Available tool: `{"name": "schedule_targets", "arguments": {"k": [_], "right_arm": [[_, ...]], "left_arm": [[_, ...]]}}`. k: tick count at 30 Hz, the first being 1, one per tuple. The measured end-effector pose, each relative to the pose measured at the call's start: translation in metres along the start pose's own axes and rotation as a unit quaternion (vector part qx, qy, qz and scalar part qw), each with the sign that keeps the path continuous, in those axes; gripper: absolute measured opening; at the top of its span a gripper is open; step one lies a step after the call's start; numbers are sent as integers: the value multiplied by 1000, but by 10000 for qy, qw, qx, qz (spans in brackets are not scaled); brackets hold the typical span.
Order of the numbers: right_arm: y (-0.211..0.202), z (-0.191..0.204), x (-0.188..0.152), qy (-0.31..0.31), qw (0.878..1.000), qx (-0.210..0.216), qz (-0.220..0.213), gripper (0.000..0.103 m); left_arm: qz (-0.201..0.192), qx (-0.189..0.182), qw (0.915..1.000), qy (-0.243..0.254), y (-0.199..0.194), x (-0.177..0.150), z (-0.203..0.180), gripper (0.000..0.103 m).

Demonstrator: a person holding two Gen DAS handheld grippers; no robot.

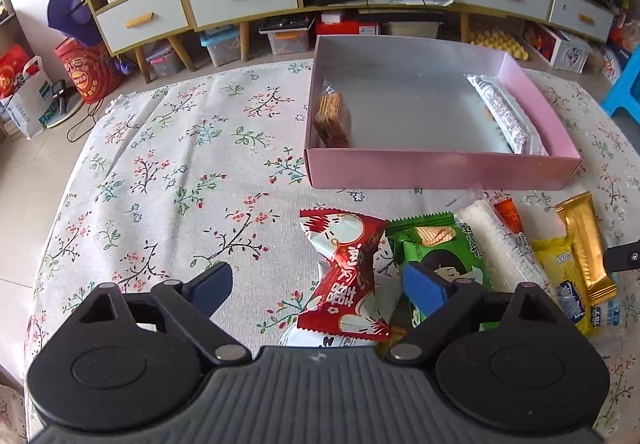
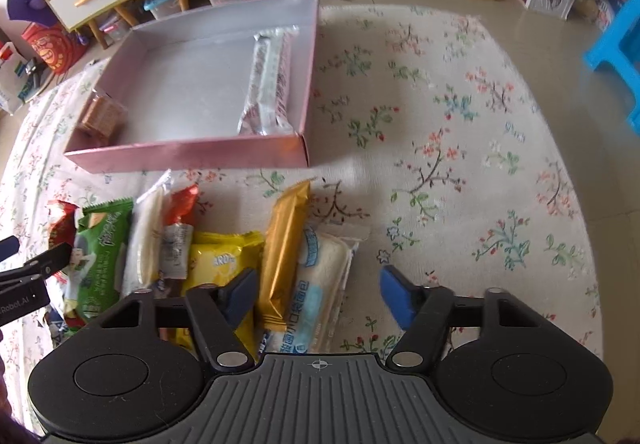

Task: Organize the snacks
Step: 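Grasp the red candy wrapper with the left gripper, then grasp the white milk-stick pack with the right gripper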

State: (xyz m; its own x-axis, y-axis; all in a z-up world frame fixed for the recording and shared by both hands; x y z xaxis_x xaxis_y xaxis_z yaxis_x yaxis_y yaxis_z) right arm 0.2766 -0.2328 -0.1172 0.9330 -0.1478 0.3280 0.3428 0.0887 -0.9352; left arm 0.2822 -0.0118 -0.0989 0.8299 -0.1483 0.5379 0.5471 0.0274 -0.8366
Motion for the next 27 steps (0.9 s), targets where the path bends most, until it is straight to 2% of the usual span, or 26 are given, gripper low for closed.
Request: {"name": "schedule_targets", "arguments": {"k": [5, 6, 9, 13, 16, 19, 27], "right_arm": [[6, 4, -2, 8, 9999, 152, 76, 41], [7, 5, -1, 18, 9998, 190, 77, 40], [9, 6, 0, -19, 9998, 176, 81, 37], [5, -3, 6, 302, 9991, 281, 30, 37], [3, -12, 11, 452, 9987, 248, -53, 37], [10, -17, 8, 459, 9988, 172, 57, 37], [15, -8, -1, 292, 9992, 195, 199, 37]], "left_arm": [[174, -69, 9998, 40, 10, -3, -2, 66], [214, -72, 9997, 84, 12, -4, -3, 57], [247, -109, 9994, 201, 12, -7, -4, 51], [242, -299, 9990, 221, 9, -8, -2, 32], [217, -224, 9990, 325, 9, -8, 0, 29], [182, -185, 9987, 439, 7, -8, -1, 24], [180, -168, 9982, 542, 6, -7, -1, 24]]}}
Point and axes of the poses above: each gripper's, at about its wrist camera, not at the fingertips, and y roughly the way its jaws point, z to its left, x to its top, the point moved 10 cm from there along y, roughly the way its jaws point, and after that the axes turned 2 degrees about z, right-handed, at the moved point
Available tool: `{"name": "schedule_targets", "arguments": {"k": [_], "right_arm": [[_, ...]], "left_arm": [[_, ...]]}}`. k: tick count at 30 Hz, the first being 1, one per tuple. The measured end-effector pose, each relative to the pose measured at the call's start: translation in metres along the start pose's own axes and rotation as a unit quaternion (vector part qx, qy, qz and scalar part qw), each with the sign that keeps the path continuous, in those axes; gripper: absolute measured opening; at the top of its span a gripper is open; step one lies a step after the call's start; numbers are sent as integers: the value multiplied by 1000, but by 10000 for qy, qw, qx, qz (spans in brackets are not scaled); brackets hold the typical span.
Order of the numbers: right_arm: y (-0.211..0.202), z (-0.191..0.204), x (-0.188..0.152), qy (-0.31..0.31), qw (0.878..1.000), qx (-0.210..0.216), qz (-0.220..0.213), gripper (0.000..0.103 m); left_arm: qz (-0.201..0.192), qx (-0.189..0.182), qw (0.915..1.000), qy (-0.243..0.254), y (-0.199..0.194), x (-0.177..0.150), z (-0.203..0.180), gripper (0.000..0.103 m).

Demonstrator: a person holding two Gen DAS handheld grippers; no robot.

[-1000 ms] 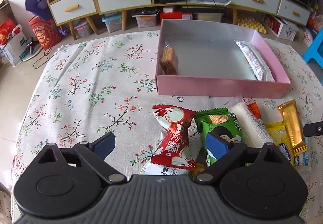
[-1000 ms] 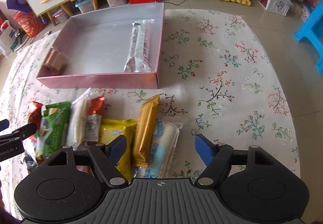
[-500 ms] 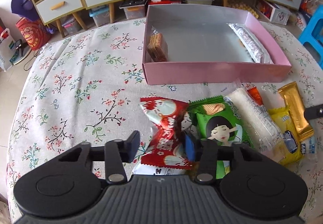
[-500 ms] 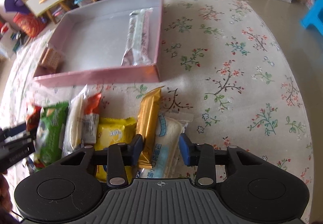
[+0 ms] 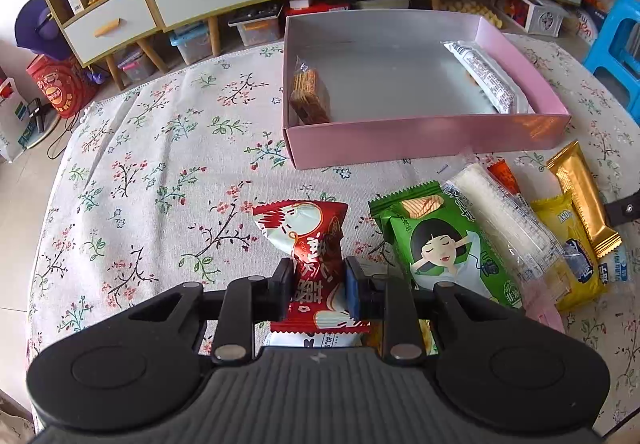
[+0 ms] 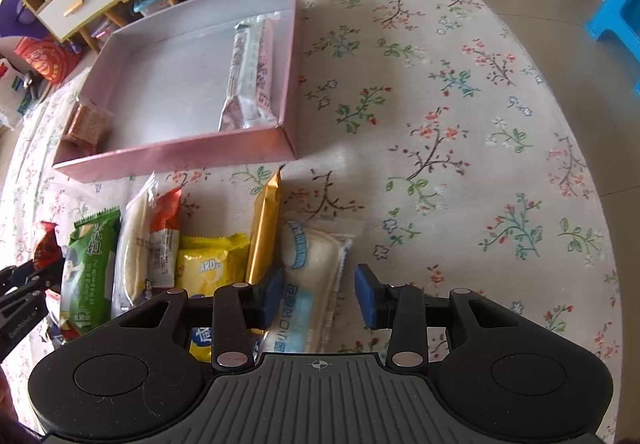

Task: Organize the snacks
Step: 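Grasp the white milk-stick pack with the right gripper, then carry the red candy and milk-stick pack into the pink box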

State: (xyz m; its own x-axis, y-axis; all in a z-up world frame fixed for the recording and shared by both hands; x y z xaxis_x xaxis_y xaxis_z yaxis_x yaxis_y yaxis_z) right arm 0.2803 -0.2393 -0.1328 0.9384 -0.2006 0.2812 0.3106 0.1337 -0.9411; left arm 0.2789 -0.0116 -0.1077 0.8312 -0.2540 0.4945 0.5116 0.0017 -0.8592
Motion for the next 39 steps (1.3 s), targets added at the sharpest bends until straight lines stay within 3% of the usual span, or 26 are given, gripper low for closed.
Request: {"name": "schedule_targets", "arguments": {"k": [5, 9, 11, 16, 39], "right_arm": [[11, 12, -10, -258, 9996, -73, 119, 37], [5, 21, -9, -426, 9991, -63, 56, 22], [-4, 21, -5, -400, 9992, -45, -57, 20], [-11, 15, 2, -381, 9989, -221, -175, 19], [-41, 11, 30, -397, 9955, -171, -838, 19]], "left_arm": [[-50, -98, 9998, -142, -5, 3, 3, 24], [-178, -254, 9991, -286, -13, 9, 7, 24], [-226, -294, 9986, -376, -16, 12, 10, 24], [-257, -240, 9983, -475, -17, 13, 17, 24], [-584, -130, 9973, -424, -26, 26, 13, 24]]}}
Point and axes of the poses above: each gripper's, at about its wrist camera, not at the fingertips, and y roughly the way its jaws point, z to its left, x to its top, the point moved 10 cm from there along y, roughly the way its jaws point, and after that the axes turned 2 degrees about z, right-handed, at the moved point
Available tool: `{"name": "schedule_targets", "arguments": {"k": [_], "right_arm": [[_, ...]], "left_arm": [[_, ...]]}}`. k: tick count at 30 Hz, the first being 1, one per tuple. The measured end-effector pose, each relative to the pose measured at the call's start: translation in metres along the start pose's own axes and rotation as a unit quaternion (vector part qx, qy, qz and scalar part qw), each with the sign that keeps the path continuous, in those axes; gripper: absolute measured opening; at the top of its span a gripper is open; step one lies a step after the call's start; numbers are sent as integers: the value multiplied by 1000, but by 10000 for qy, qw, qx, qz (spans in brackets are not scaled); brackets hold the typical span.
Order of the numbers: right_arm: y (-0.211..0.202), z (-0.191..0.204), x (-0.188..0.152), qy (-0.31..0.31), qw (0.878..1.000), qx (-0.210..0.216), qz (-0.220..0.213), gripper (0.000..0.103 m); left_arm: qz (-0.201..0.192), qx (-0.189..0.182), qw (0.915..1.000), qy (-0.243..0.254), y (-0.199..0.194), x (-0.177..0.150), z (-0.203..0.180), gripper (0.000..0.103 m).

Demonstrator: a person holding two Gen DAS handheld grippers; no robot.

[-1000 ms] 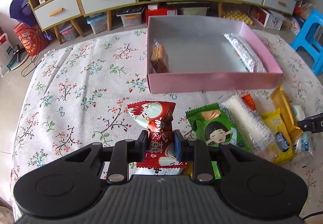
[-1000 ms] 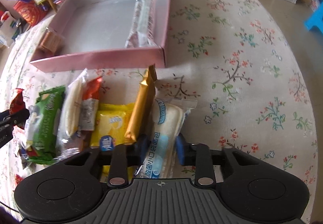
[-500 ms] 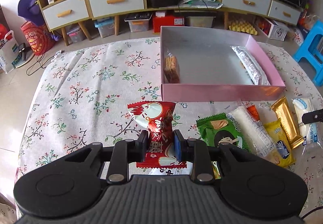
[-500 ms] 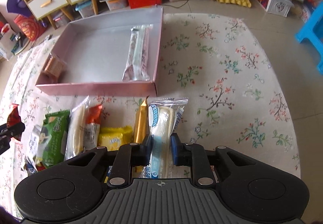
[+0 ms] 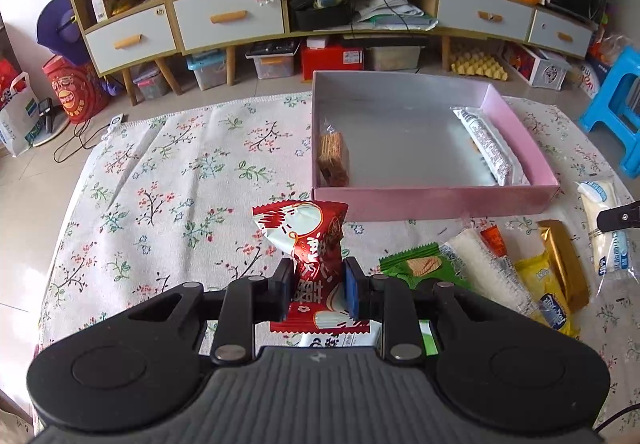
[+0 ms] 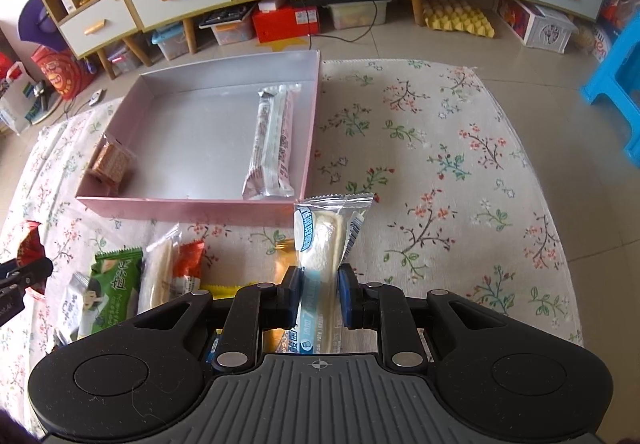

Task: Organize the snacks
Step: 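Carry the red candy and milk-stick pack into the pink box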

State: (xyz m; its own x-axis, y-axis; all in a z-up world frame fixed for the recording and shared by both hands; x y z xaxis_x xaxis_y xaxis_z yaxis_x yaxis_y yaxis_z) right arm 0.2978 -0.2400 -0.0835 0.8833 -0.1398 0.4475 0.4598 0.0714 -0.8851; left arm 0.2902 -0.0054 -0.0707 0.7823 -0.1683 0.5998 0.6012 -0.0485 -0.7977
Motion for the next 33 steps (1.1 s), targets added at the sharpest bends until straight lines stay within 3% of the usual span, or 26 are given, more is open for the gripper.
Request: {"name": "schedule_targets", "arguments": {"k": [9, 20, 27, 33], "right_arm": [[-2, -7, 20, -7, 9994, -179, -281, 18], [-7, -27, 59, 577, 9962, -15, -646, 18], [-5, -25, 78, 624, 9948, 48, -804, 18], [9, -13, 93, 553, 9947, 158, -852, 18]], "left_arm": [[-185, 43, 9997, 129, 0, 14, -16, 24], [-470, 47, 9987, 192, 6, 43, -36, 24], [-710, -53, 9971, 261, 20, 65, -55, 24], [-660, -78, 9969, 417, 39, 67, -65, 24]]}}
Point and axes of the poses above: each gripper's, at about its wrist camera, not at the fingertips, and y roughly the way its jaws point, z to its left, x to its top, the point moved 10 cm from there along y, roughly the way its jaws point, and after that the axes turned 2 degrees about z, right-handed, at the moved point
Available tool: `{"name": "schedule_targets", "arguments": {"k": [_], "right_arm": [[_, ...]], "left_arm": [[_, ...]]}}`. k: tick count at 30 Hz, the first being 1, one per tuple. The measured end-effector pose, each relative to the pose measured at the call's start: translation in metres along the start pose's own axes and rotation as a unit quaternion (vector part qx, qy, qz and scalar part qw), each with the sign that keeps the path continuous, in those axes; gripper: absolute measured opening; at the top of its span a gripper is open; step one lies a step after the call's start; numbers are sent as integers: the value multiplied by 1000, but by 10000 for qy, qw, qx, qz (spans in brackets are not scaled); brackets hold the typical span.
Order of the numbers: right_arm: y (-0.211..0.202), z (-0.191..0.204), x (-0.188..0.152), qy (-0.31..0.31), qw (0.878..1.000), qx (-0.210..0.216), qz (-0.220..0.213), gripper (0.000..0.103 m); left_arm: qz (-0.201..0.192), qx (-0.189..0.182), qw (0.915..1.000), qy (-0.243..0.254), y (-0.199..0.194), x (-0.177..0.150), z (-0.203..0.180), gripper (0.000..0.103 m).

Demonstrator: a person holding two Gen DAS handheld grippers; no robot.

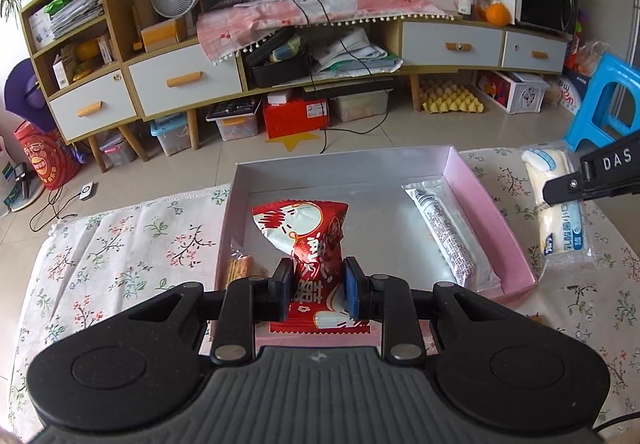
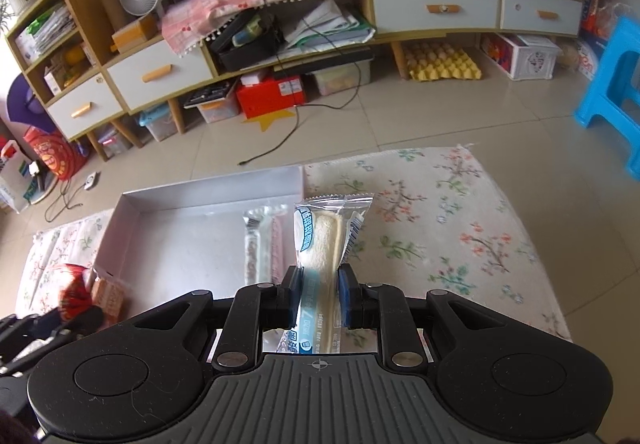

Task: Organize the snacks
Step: 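Carry the red candy and milk-stick pack into the pink box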

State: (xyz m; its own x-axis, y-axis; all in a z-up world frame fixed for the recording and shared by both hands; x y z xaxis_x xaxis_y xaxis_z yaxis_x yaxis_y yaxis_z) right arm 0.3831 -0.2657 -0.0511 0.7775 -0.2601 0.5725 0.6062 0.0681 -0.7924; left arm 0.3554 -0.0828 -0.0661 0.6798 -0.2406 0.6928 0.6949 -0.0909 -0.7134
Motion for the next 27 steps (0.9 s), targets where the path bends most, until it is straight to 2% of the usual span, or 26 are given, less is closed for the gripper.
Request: {"name": "schedule_targets", "arguments": {"k": [7, 13, 17, 21, 27], "right_arm": [[18, 26, 3, -175, 9998, 127, 33, 18], [26, 50, 3, -525, 9984, 228, 5, 19], [37, 60, 4, -715, 9970, 309, 30, 19], [45, 70, 4, -844, 9958, 346, 35, 19], [51, 76, 8, -846, 9958, 344, -57, 19]], "left_arm": [[85, 114, 9999, 61, 17, 8, 11, 24], [301, -60, 9995, -61, 34, 1, 10, 24], [343, -156, 9993, -14, 37, -6, 11, 24], [432, -133, 9987, -246, 39, -6, 22, 24], [417, -72, 9991, -60, 37, -6, 14, 24]]}}
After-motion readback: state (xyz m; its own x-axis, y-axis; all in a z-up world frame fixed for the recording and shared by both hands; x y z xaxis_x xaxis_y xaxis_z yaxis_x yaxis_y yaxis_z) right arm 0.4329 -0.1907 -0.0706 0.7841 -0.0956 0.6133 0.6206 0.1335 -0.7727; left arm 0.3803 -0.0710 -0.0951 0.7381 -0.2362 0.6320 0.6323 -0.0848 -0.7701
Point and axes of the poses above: each gripper's, at about its wrist camera, not at the fingertips, and y roughly the way its jaws point, z to its left, x to its top, the point moved 10 cm from there along y, roughly the way its jaws point, and after that the axes turned 2 degrees about z, right-handed, at the moved point
